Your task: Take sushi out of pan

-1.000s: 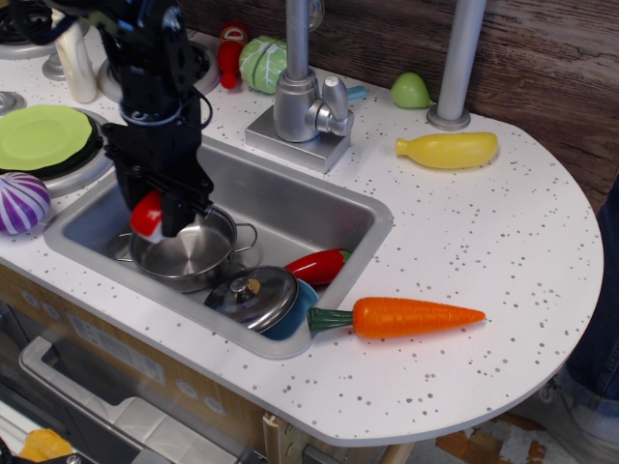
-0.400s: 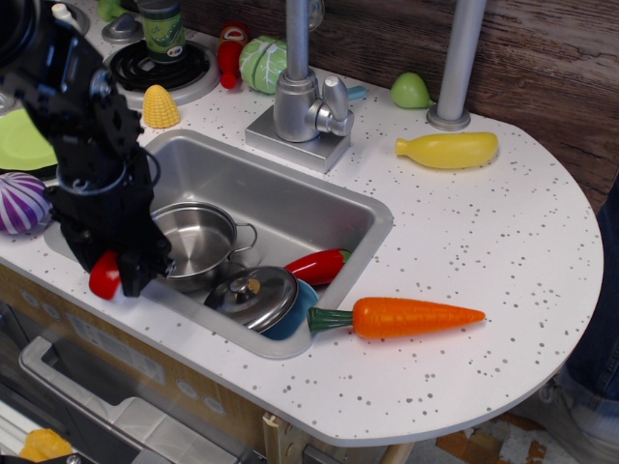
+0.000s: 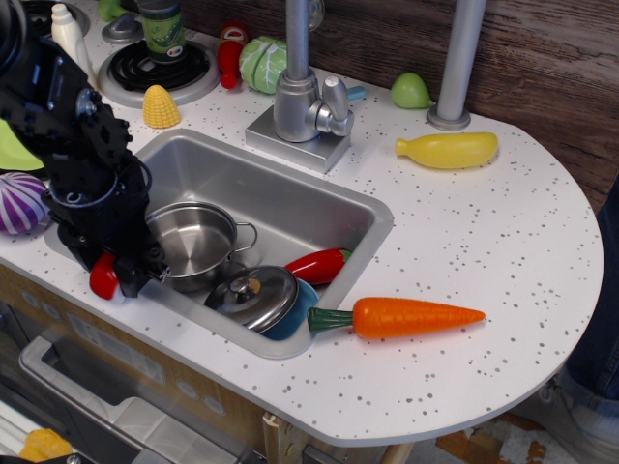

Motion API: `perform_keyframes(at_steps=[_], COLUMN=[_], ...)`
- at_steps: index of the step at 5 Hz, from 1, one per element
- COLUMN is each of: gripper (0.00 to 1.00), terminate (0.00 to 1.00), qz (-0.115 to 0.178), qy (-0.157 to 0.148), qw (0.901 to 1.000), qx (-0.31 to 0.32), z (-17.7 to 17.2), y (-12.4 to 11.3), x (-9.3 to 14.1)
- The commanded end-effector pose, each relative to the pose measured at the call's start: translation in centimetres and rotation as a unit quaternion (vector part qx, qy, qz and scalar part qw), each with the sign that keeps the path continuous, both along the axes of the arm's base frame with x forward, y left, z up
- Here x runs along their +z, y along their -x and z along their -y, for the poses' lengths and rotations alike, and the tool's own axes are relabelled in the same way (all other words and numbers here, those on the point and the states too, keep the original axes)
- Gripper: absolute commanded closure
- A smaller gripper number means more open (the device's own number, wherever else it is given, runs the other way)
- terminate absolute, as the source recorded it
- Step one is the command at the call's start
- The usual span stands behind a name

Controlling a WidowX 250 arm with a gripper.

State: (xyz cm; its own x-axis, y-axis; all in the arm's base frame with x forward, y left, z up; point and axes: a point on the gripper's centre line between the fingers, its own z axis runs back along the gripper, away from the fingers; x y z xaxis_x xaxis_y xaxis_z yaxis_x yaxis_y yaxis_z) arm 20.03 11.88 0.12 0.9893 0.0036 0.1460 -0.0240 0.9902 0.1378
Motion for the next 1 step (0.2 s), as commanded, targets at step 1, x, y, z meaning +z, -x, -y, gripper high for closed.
perform_keyframes(at_steps=[1], gripper=[0.0], terminate=[1.0], qz=[0.008], qy=[-0.007], qw=[0.9999], qx=[-0.009], z=[-0.33], y=[-0.19], x=[0.44])
